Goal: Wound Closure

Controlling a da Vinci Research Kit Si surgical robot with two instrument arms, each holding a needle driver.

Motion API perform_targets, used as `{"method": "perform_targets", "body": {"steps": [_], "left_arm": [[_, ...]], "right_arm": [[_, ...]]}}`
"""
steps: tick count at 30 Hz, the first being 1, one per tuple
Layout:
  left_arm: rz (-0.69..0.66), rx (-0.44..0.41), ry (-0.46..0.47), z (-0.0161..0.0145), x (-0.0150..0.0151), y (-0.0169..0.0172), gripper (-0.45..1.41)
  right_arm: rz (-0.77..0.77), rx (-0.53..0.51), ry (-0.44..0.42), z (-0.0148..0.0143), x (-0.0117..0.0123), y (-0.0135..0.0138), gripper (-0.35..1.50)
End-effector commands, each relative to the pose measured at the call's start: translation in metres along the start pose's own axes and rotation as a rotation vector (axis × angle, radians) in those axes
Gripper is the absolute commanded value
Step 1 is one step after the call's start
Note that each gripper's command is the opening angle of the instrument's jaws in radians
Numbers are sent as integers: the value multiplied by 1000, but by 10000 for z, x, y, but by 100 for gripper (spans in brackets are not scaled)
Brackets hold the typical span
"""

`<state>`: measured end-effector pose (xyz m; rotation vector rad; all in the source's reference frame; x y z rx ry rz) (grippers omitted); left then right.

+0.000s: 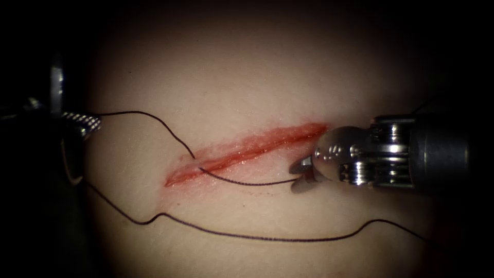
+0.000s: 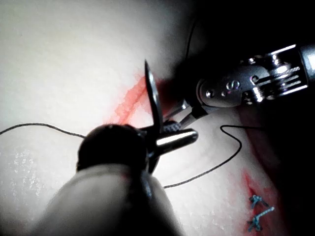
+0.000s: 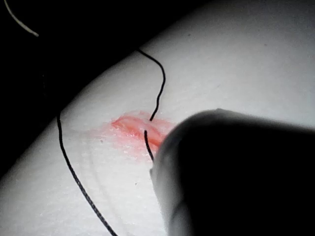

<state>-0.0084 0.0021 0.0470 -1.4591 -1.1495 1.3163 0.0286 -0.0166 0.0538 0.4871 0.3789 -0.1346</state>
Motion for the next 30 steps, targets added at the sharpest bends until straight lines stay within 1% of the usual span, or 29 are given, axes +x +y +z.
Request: {"method": "perform_targets", "body": {"steps": [1, 2, 3, 4, 5, 6, 8, 10, 11, 12, 13, 15, 16, 20, 22, 25, 26, 27, 28, 30], "left_arm": [[0, 0, 0, 4, -3, -5, -45], [0, 0, 0, 4, -3, -5, -45], [0, 0, 0, 4, -3, -5, -45], [0, 0, 0, 4, -3, -5, -45], [0, 0, 0, 4, -3, -5, -45], [0, 0, 0, 4, -3, -5, -45], [0, 0, 0, 4, -3, -5, -45], [0, 0, 0, 4, -3, -5, -45], [0, 0, 0, 4, -3, -5, -45], [0, 0, 0, 4, -3, -5, -45], [0, -2, -2, 4, -3, -5, -45], [0, -2, -2, 4, -3, -5, -45], [0, -2, -2, 4, -3, -5, -45], [0, -2, -2, 4, -3, -5, -45], [0, -2, -2, 4, -4, -5, -45], [-1, -2, -2, 4, -3, -4, -45], [-1, -2, -2, 4, -3, -4, -45], [-1, -2, -2, 4, -3, -4, -45], [-1, -2, -2, 4, -3, -4, -45], [-1, -2, -2, 4, -3, -4, -45]], "right_arm": [[-3, -6, -4, 15, 5, 9, 12], [-4, 1, -8, 21, 3, 11, 27], [-11, 34, -13, 32, -4, 13, 34], [-13, 49, -17, 36, -7, 13, 29], [-17, 78, -23, 40, -10, 14, 29], [-19, 82, -25, 43, -12, 14, 20], [-21, 79, -27, 47, -14, 15, 56], [-25, 77, -29, 50, -16, 16, 96], [-26, 77, -29, 50, -17, 16, 101], [-28, 77, -30, 51, -18, 14, 98], [-24, 81, -30, 50, -18, 13, 76], [-18, 121, -37, 50, -18, 11, -23], [9, 144, -44, 50, -19, 10, -35], [21, 155, -44, 40, -27, 13, -35], [42, 165, -43, 29, -38, 17, -35], [58, 149, -62, 12, -60, 23, -35], [62, 141, -73, 5, -71, 25, -35], [77, 141, -94, -5, -91, 28, -35], [95, 141, -111, -11, -105, 29, -35], [112, 144, -120, -18, -128, 30, -35]]}}
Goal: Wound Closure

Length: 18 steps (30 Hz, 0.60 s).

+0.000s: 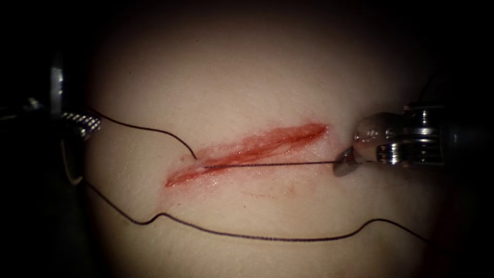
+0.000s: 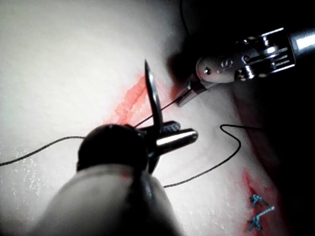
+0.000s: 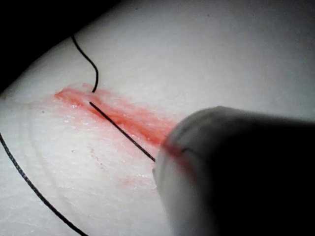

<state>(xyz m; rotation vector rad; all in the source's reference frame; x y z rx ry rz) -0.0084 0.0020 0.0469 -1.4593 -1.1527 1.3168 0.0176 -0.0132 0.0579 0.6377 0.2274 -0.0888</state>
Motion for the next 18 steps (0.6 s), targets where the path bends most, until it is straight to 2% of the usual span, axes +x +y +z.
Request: {"method": "perform_targets", "body": {"steps": [1, 3, 4, 7, 9, 13, 15, 16, 17, 18], "left_arm": [[0, 0, 0, 4, -3, -5, -45], [-1, 0, 0, 4, -3, -5, -45], [-1, 0, 0, 4, -3, -5, -45], [0, 0, 0, 4, -3, -5, -45], [0, 0, 0, 4, -3, -5, -45], [0, 0, 0, 4, -3, -5, -45], [0, 0, 0, 4, -3, -5, -45], [-1, 0, 0, 4, -3, -5, -45], [-1, 0, 0, 4, -3, -5, -45], [-1, 0, 0, 4, -2, -5, -45]], "right_arm": [[13, 1, -2, -2, -23, 10, -35], [25, 5, -5, -6, -45, 14, -35], [59, 9, -12, -11, -66, 19, -35], [87, 13, -17, -16, -94, 26, -35], [111, 14, -26, -21, -120, 31, -35], [112, 4, -21, -22, -121, 32, -35], [121, -37, 3, -22, -111, 30, 62], [129, -90, 37, -25, -103, 28, 130], [135, -127, 73, -29, -98, 26, 143], [143, -160, 111, -35, -93, 22, 143]]}}
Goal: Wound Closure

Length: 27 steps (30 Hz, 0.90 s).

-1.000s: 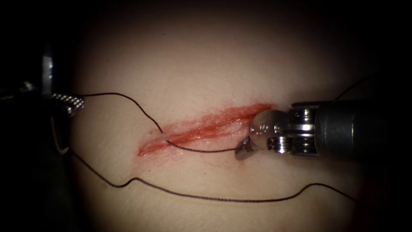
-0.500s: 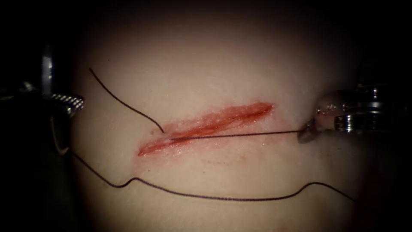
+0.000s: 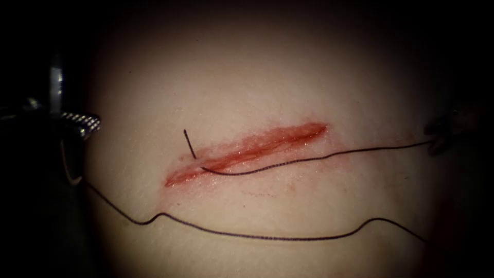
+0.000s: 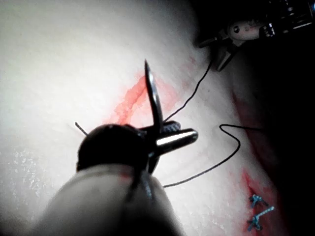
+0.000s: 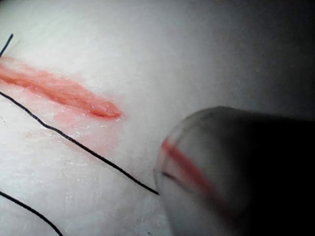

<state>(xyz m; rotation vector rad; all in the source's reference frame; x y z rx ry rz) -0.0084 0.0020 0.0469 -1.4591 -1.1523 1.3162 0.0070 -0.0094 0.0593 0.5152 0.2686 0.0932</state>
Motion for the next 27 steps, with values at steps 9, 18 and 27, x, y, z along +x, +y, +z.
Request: {"method": "perform_targets", "body": {"steps": [9, 18, 27], "left_arm": [[-1, 0, 0, 5, -3, -5, -45], [-1, 1, 2, 5, -2, -6, -45], [1, 3, 3, 6, -3, -6, -45]], "right_arm": [[83, 38, 175, -84, 103, -28, 121], [321, 249, 509, -7, 237, -58, 93], [445, 307, 651, 56, 284, -36, 99]]}}
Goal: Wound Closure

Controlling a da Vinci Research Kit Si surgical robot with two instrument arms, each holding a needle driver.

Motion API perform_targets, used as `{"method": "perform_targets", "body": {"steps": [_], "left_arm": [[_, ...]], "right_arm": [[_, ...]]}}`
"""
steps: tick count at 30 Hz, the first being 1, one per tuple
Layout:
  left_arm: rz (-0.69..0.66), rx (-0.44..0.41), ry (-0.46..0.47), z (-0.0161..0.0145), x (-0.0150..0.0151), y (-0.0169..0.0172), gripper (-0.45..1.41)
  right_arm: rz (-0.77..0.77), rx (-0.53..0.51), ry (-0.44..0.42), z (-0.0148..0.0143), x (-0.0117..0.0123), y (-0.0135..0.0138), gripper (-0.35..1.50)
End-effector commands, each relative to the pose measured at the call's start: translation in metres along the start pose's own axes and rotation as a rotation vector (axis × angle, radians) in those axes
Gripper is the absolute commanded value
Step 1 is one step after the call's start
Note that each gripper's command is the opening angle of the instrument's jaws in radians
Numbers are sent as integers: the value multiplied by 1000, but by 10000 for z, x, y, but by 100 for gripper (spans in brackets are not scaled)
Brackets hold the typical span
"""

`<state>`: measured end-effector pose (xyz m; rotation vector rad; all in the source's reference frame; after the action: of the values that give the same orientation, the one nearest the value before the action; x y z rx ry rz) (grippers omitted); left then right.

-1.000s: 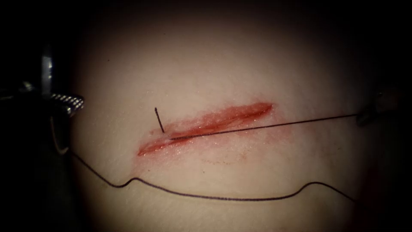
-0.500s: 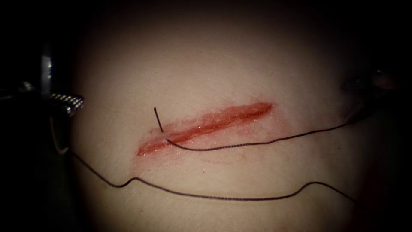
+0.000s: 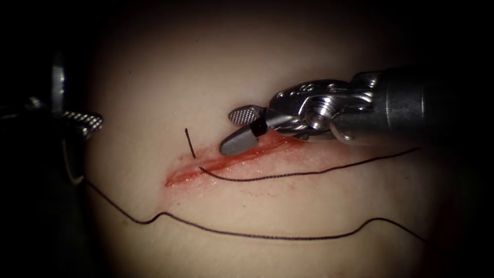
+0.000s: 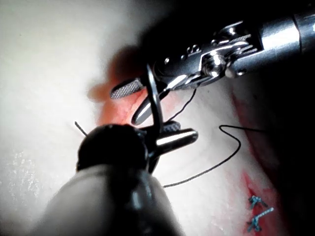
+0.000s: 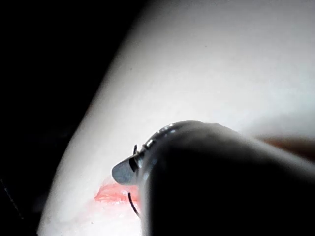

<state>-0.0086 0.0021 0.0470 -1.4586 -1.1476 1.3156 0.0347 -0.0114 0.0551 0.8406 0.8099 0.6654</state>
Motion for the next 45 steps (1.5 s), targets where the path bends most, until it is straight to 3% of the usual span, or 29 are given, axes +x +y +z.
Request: {"method": "perform_targets", "body": {"steps": [1, 4, 9, 12, 20, 22, 24, 30, 35, 38, 43, 44, 45], "left_arm": [[0, 0, 0, 4, -3, -5, -45], [0, 0, 0, 4, -3, -5, -45], [1, 0, 0, 5, -4, -6, -45], [1, 0, 1, 5, -4, -6, -45], [1, 0, 1, 5, -4, -6, -45], [1, 0, 1, 5, -4, -6, -45], [1, 0, 1, 5, -4, -6, -45], [1, 0, 1, 5, -4, -6, -45], [1, 0, 1, 5, -4, -6, -45], [1, 1, 1, 5, -4, -5, -45], [1, -1, -1, 5, -4, -5, -45], [2, 1, -3, 5, -4, -5, -45], [2, 1, -3, 5, -4, -6, -45]], "right_arm": [[18, 0, -3, 13, 11, 10, 99], [55, 28, -37, 23, 10, 19, 98], [82, 83, -71, 65, -13, 32, 93], [89, 124, -66, 82, -22, 32, 103], [94, 145, -82, 92, -19, 24, 88], [99, 146, -83, 93, -19, 25, 51], [98, 149, -87, 91, -19, 25, -35], [112, 154, -86, 87, -8, 31, -35], [83, 90, 16, 77, 32, 44, -35], [59, 83, 68, 53, 70, 55, -35], [52, 97, 87, 46, 71, 55, -35], [32, 95, 88, 49, 69, 54, 5], [24, 94, 87, 52, 67, 52, 58]]}}
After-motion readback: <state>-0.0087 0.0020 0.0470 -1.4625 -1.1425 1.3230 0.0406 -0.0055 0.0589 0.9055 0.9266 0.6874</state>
